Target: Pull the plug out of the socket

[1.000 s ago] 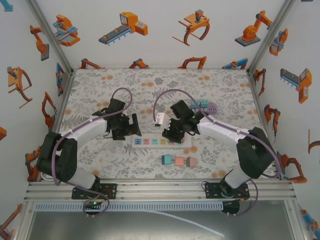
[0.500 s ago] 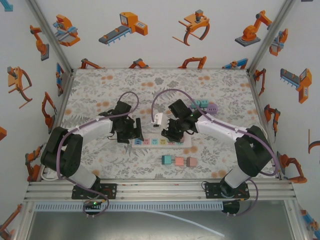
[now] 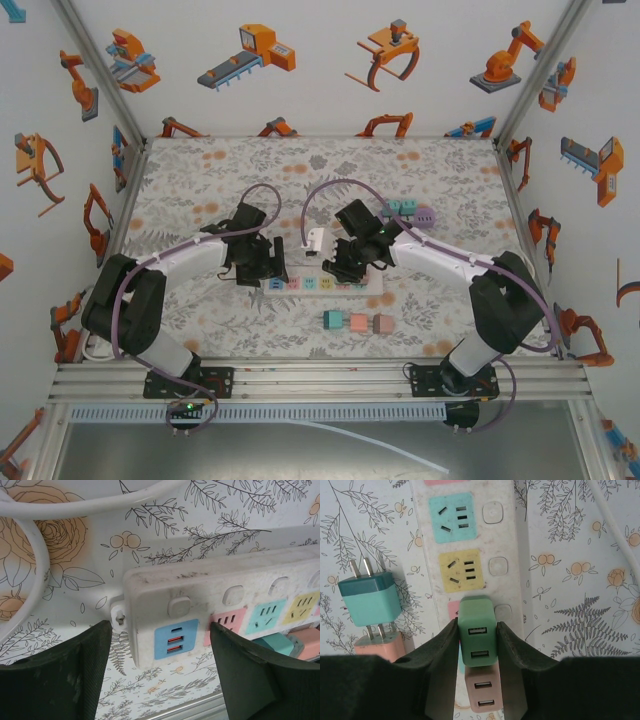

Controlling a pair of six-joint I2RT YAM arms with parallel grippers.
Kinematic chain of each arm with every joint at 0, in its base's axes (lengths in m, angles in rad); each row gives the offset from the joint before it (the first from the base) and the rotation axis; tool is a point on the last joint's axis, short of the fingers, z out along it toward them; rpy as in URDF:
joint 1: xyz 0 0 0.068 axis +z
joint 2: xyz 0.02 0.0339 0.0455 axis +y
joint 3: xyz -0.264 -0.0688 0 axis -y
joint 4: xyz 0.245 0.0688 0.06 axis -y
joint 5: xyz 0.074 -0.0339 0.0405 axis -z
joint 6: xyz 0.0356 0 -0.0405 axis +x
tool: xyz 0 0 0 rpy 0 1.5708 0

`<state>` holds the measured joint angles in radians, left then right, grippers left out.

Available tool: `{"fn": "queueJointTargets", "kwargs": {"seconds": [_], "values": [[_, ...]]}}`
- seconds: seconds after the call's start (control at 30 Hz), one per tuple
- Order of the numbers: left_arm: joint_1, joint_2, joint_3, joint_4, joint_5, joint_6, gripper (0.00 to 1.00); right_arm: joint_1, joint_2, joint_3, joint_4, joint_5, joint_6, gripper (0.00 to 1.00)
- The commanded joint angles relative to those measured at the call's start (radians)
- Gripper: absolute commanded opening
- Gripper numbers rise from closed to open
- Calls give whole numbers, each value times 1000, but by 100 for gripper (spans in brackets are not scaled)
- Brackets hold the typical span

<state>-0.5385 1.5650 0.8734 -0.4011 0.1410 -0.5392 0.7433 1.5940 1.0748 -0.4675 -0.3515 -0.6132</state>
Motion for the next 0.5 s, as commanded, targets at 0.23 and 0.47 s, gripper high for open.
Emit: {"fn": "queueJointTargets", "kwargs": {"seconds": [0.23, 0.47], "values": [[-9, 47, -37, -88, -179, -11, 72, 7, -71, 31, 23, -22, -16, 29], [-11, 32, -37, -97, -189, -17, 72, 7, -101, 27, 18, -30, -15, 28]]}}
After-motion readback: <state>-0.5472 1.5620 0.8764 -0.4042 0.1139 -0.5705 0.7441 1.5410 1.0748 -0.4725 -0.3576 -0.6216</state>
